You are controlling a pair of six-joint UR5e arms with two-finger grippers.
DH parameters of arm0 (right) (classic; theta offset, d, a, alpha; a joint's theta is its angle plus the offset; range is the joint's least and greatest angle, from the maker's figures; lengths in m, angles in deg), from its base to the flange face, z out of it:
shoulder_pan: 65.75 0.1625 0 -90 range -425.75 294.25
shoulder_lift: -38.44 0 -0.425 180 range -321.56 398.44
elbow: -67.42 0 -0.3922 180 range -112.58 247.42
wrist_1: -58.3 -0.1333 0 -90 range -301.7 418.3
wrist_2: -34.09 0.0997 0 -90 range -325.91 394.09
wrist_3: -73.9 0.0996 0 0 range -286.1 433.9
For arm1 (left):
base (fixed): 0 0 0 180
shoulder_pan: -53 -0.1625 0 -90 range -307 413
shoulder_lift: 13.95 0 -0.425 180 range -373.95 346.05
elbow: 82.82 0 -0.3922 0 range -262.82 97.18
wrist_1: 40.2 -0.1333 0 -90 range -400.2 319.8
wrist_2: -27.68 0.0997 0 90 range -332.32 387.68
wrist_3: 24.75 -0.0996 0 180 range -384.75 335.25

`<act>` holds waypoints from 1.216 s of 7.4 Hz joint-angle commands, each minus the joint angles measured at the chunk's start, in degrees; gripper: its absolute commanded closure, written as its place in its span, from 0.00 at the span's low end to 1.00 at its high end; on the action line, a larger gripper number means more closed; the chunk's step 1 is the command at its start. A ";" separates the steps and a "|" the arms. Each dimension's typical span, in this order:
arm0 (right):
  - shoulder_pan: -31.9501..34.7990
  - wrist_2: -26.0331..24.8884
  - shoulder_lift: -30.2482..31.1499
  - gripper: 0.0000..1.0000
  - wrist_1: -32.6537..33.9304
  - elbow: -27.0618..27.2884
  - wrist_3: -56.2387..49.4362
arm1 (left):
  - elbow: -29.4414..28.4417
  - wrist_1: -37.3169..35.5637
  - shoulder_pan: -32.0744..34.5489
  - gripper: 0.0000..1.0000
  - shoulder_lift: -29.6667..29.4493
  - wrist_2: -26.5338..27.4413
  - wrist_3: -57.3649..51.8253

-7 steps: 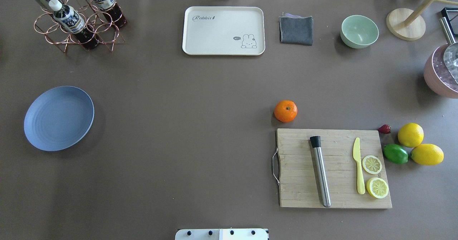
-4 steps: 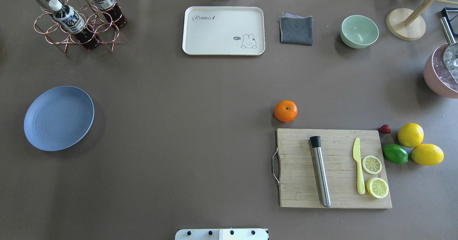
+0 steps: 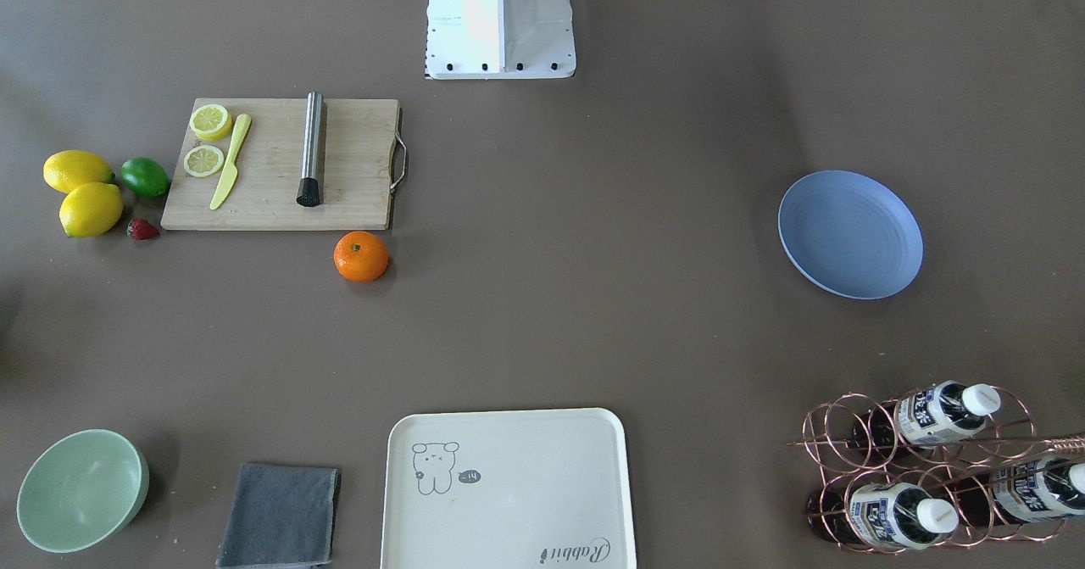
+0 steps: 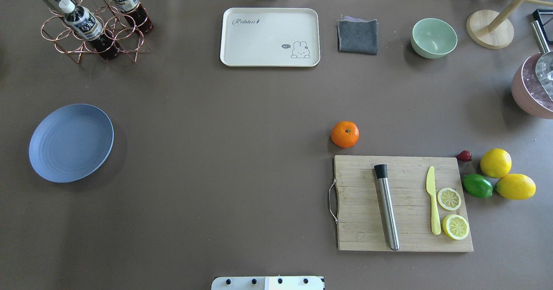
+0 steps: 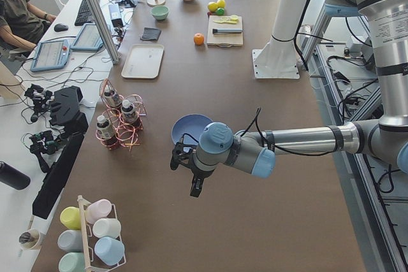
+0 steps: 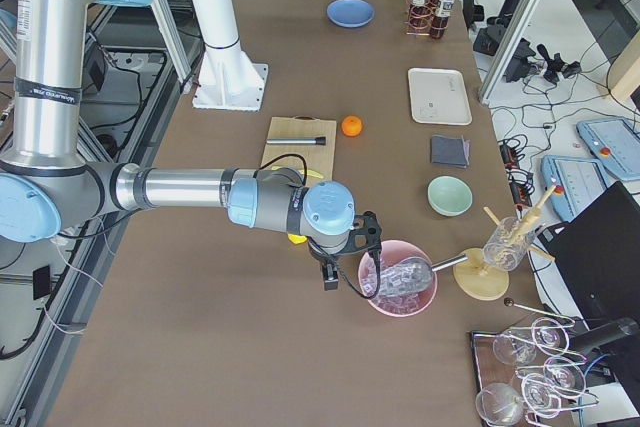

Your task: Pick orange to plate

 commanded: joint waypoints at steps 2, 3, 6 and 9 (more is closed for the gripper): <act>-0.02 0.66 3.84 0.00 -8.14 -0.35 -0.02 | -0.59 8.01 -9.40 0.03 -0.60 -0.52 11.84; -0.02 0.75 3.85 0.00 -7.70 -0.35 0.16 | -0.77 13.29 -14.76 0.03 -0.95 0.09 20.27; -0.02 1.36 3.58 0.00 -7.96 -0.62 3.06 | -8.30 18.53 -18.76 0.03 -7.69 0.09 25.45; -0.02 2.07 3.93 0.00 -7.61 -0.71 3.33 | -11.05 20.80 -26.03 0.03 -11.85 9.46 36.04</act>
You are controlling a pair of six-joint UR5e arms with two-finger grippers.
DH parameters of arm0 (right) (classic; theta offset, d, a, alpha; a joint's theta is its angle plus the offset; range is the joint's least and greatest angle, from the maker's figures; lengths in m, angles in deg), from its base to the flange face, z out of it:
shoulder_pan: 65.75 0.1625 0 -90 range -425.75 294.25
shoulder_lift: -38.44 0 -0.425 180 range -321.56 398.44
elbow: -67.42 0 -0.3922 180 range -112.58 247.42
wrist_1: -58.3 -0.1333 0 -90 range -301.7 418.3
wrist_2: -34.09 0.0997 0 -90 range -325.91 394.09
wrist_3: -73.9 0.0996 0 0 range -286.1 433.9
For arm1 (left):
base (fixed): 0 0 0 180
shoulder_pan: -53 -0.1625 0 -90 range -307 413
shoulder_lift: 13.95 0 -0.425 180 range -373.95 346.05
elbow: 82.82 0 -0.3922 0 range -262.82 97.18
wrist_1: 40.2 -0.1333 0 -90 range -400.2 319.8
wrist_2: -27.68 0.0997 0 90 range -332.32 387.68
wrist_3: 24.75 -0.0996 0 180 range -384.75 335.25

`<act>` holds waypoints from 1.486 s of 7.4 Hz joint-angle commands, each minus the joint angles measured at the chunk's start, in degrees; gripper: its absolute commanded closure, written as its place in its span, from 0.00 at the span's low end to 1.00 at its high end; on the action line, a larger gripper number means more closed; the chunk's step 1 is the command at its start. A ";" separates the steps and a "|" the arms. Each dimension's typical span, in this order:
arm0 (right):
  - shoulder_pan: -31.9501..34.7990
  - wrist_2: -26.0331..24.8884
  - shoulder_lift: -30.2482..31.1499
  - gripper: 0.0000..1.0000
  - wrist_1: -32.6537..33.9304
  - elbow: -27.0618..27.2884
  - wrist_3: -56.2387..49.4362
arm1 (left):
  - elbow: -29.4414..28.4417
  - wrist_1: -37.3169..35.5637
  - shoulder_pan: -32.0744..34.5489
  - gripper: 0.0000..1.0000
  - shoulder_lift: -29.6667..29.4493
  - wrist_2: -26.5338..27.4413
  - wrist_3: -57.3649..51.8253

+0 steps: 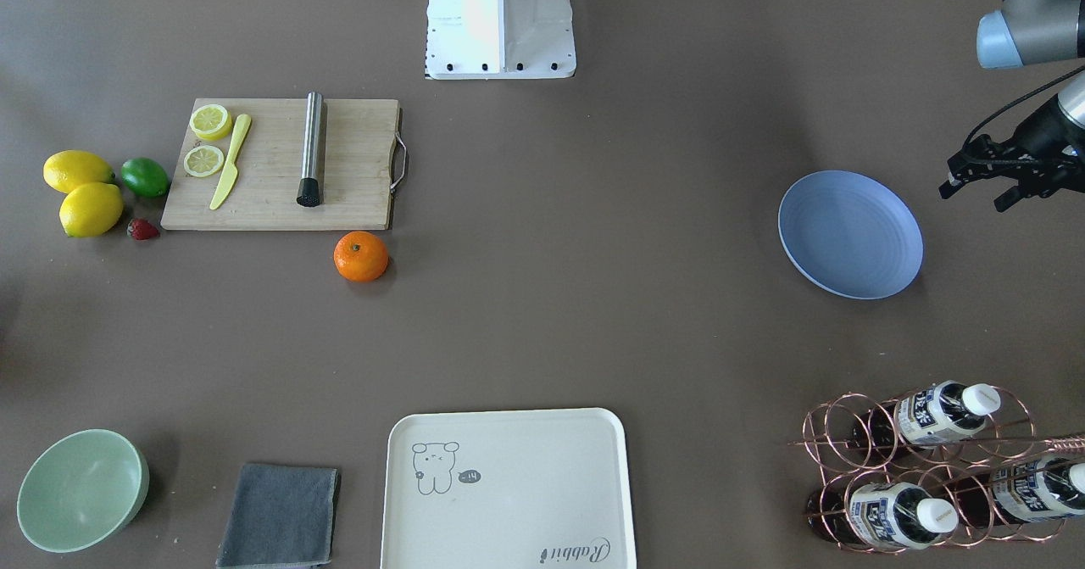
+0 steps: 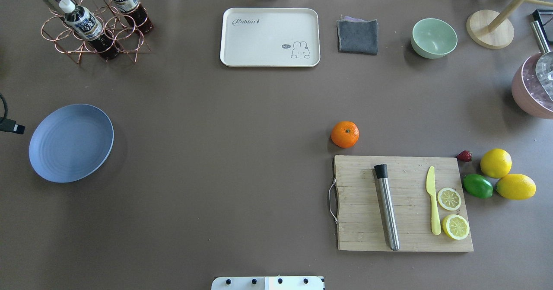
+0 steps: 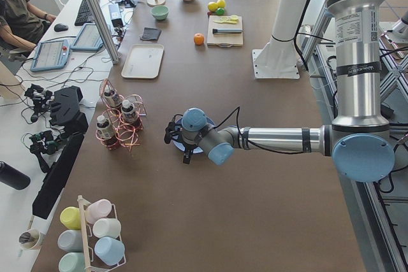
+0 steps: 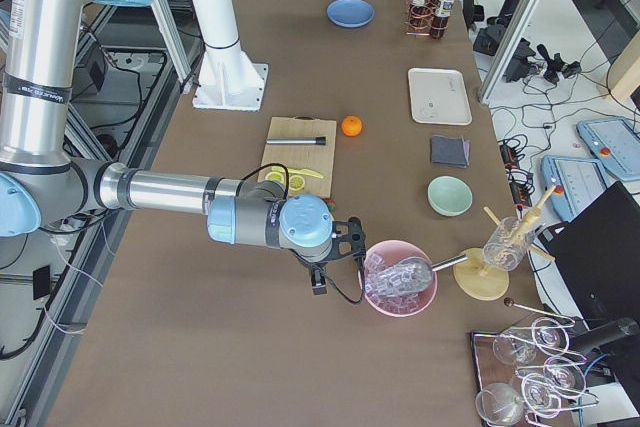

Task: Pick orange to plate
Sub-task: 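Push the blue plate with the left gripper toward the table center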

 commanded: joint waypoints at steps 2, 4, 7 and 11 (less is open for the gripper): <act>-0.02 0.36 0.07 0.00 -0.03 0.00 0.16 | -7.45 11.38 -5.24 0.03 -2.72 5.10 10.35; -0.02 0.27 -0.02 0.00 -0.29 0.00 0.16 | -8.45 13.01 -5.33 0.03 -2.73 4.93 11.16; -0.02 -0.51 -0.02 0.00 -0.29 0.17 0.07 | -8.37 13.09 -6.20 0.95 -3.60 4.58 18.16; -0.11 -0.52 -0.28 0.00 -0.47 0.52 0.07 | -5.57 6.51 -3.41 1.00 -6.94 -7.71 18.46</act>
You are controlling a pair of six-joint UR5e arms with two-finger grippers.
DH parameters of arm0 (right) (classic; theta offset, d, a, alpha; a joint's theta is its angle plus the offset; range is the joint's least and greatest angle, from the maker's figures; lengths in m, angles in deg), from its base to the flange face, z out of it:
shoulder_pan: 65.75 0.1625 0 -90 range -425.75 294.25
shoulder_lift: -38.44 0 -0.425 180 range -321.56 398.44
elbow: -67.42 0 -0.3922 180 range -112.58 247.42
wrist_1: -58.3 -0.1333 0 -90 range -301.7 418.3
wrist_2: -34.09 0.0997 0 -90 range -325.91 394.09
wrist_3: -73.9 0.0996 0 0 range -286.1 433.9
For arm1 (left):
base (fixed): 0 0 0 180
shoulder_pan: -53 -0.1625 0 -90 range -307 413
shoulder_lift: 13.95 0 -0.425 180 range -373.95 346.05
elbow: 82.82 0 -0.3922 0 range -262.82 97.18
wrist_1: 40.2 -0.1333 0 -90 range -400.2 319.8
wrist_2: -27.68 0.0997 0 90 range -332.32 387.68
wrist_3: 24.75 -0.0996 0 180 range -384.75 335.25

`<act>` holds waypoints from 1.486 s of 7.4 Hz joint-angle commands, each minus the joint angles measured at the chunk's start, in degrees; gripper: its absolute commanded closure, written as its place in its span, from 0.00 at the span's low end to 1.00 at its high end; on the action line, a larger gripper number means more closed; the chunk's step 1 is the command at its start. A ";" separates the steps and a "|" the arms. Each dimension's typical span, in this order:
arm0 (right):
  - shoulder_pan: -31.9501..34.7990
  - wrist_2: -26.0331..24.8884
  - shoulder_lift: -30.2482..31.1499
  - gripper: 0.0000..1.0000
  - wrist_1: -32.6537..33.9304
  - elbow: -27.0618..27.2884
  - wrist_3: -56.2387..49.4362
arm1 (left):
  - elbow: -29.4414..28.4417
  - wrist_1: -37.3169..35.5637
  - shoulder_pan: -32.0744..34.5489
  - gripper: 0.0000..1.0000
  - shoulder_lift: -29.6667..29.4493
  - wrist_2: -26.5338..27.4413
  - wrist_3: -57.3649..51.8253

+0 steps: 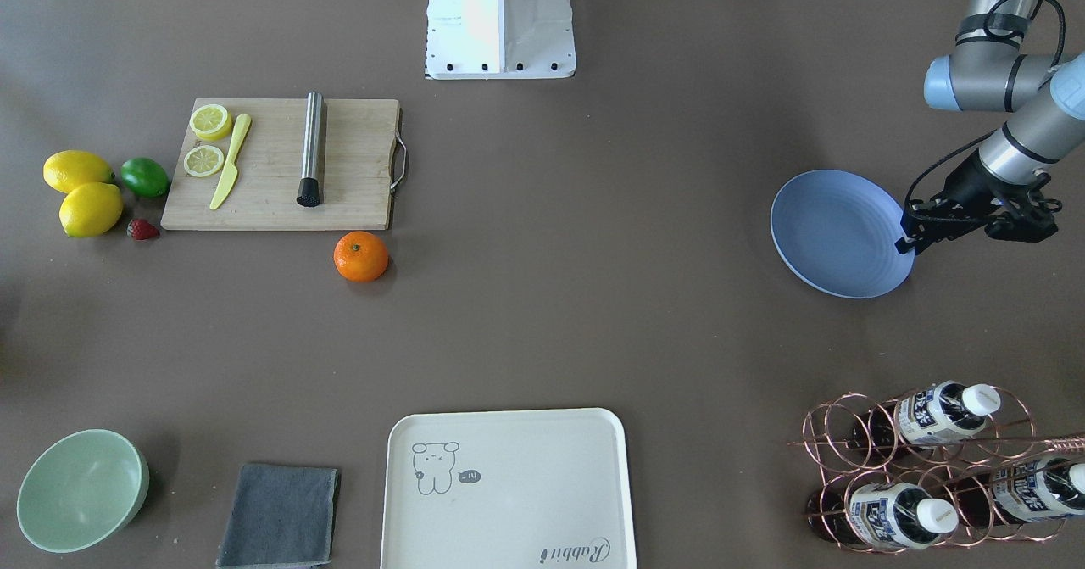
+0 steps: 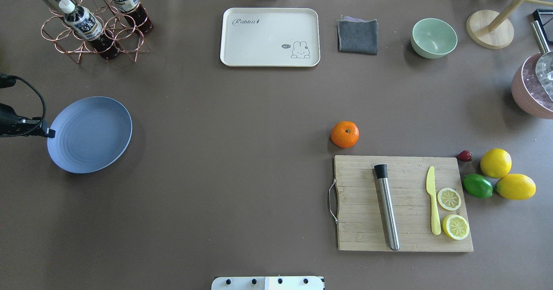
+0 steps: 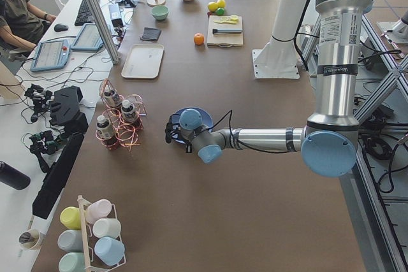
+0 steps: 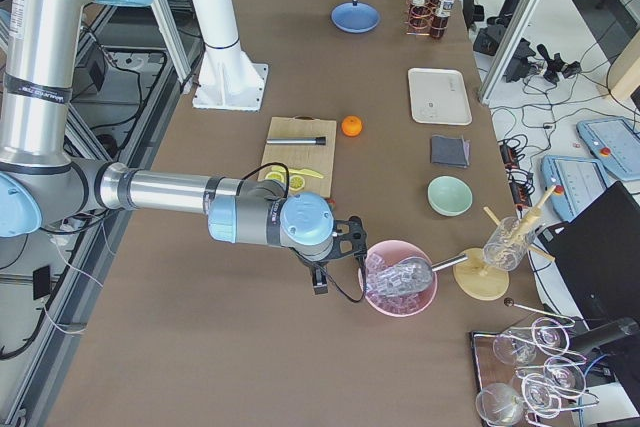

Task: Pick orange to plate
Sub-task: 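Push the blue plate with the left gripper toward the table center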

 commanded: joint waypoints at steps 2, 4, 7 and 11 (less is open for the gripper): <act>0.04 -0.07 0.22 0.00 -0.16 0.19 0.00 | 9.36 -7.56 1.54 1.00 -2.17 -4.29 7.37; 0.04 -0.07 0.31 0.00 -0.16 0.02 -0.09 | 17.30 -12.77 -3.95 1.00 -7.52 -1.15 23.44; -2.57 0.55 -0.74 0.00 -0.25 1.76 0.87 | 22.77 -26.23 -20.21 1.00 -19.96 17.72 37.73; -13.03 0.81 -7.30 0.00 -0.25 8.01 22.34 | 17.78 -32.21 -33.88 1.00 -28.10 32.45 39.96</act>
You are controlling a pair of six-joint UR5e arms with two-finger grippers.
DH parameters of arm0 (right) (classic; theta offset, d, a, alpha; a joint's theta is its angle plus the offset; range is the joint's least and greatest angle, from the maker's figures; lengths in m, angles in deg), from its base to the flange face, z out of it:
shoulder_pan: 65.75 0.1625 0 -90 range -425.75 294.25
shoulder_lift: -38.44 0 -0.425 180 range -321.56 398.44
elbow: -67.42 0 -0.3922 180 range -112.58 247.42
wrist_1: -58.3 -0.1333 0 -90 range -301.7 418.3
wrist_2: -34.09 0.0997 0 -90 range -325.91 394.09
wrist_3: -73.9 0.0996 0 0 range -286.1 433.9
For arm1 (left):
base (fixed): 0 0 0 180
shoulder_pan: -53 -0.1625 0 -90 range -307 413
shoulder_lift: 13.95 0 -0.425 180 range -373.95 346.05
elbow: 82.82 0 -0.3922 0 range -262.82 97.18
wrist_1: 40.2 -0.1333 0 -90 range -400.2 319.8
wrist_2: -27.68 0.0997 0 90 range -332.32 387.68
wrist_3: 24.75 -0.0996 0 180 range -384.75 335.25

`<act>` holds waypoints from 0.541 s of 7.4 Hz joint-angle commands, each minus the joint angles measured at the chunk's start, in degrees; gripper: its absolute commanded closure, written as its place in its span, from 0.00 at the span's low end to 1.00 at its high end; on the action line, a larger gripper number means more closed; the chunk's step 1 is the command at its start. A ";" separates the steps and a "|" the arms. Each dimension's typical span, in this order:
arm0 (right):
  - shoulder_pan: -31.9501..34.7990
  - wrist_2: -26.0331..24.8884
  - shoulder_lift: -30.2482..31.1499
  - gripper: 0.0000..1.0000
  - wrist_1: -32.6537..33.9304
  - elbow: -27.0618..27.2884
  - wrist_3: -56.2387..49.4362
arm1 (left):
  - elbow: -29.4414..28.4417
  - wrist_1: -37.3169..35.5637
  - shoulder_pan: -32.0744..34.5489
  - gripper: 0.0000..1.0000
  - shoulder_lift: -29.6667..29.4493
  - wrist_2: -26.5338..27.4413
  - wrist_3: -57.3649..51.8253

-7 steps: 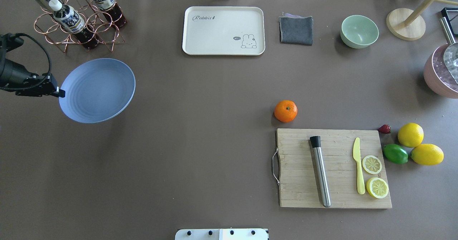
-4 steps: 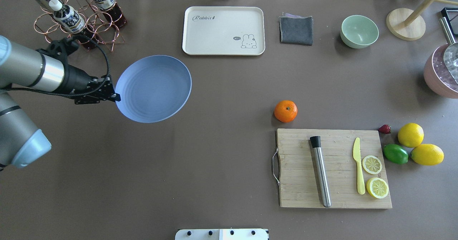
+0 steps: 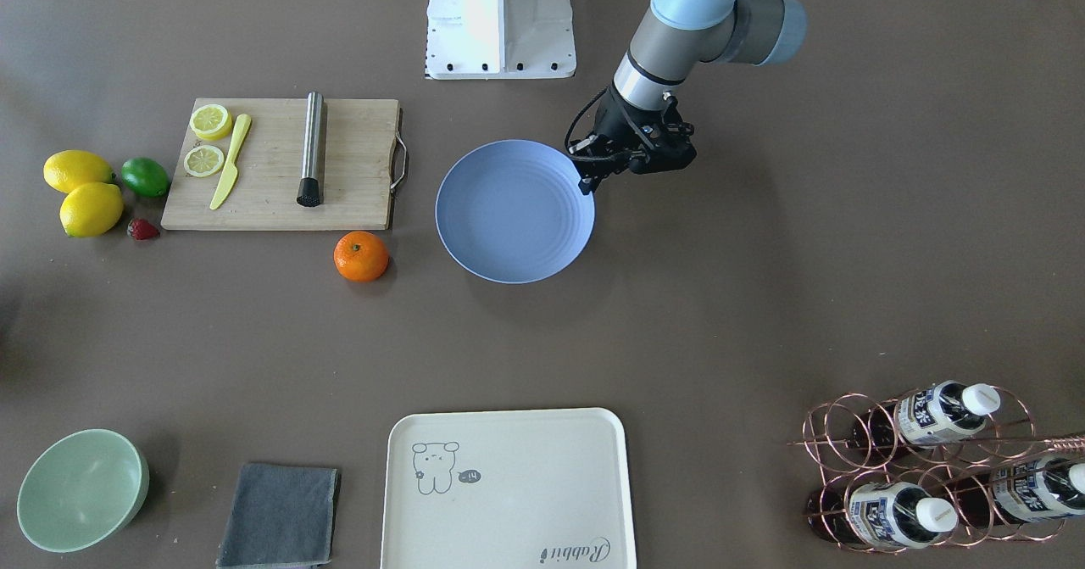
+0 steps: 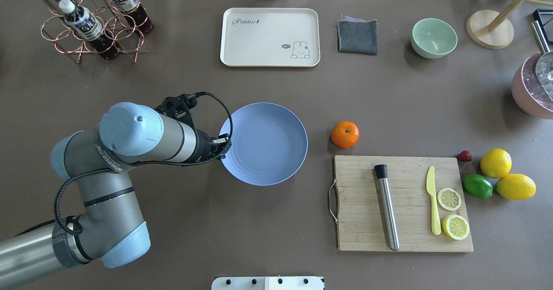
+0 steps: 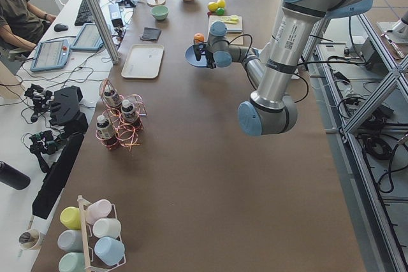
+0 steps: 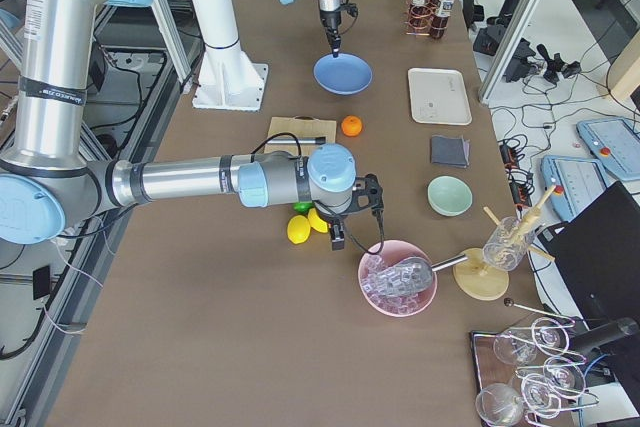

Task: Pick orange to plate
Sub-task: 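Hold the plate with the left gripper while the right gripper reaches the orange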

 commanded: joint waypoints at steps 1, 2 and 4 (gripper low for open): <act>-5.89 0.08 -5.82 0.00 0.00 2.16 12.41 | -3.95 2.58 -1.72 1.00 -1.36 1.89 0.33; -8.44 -0.10 -7.06 0.00 -0.09 3.82 16.89 | -5.45 4.78 -1.81 1.00 -1.27 1.89 0.16; -16.77 -2.19 -14.41 0.00 -1.74 5.51 33.03 | -5.82 5.16 -1.63 1.00 -1.18 1.89 0.07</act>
